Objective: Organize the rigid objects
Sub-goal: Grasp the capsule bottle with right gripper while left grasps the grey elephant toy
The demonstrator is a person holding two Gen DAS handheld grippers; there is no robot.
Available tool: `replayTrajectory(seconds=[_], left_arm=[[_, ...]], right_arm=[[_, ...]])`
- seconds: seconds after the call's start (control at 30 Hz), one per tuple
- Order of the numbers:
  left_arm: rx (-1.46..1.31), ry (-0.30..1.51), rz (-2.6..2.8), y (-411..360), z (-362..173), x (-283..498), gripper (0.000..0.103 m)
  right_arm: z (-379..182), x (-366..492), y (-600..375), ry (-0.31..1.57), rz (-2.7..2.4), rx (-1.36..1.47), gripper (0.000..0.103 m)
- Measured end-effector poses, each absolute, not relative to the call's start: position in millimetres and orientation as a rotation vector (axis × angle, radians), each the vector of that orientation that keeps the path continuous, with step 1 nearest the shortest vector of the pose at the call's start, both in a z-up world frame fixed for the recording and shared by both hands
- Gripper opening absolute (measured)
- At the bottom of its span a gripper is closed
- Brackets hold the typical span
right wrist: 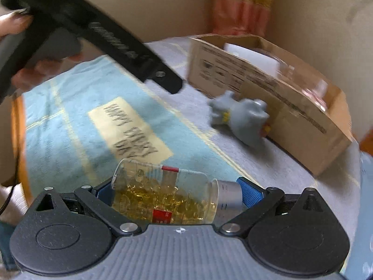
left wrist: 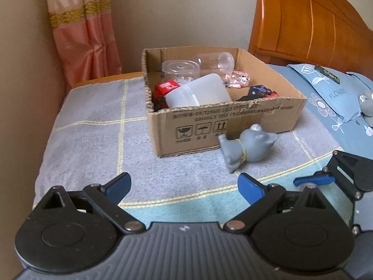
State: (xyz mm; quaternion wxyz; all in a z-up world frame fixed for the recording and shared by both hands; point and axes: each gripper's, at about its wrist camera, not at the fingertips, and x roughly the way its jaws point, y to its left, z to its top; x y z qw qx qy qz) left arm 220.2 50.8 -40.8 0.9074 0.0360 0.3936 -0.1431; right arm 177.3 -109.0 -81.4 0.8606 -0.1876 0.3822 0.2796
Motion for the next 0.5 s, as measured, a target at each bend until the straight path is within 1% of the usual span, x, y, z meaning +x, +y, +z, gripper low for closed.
replayTrajectory(seconds=[0.37,0.5], left_arm=[[0.102,0.817,-0.394,-1,-40,242,0.098],[0.080,0.835,-0.422,-19,-45,255,0.098]], right_arm=[[-87,200,-153,0.884,0.348,-0.179,0.103],[-88,199,-155,0.873,0.336,-0.178,0.103]])
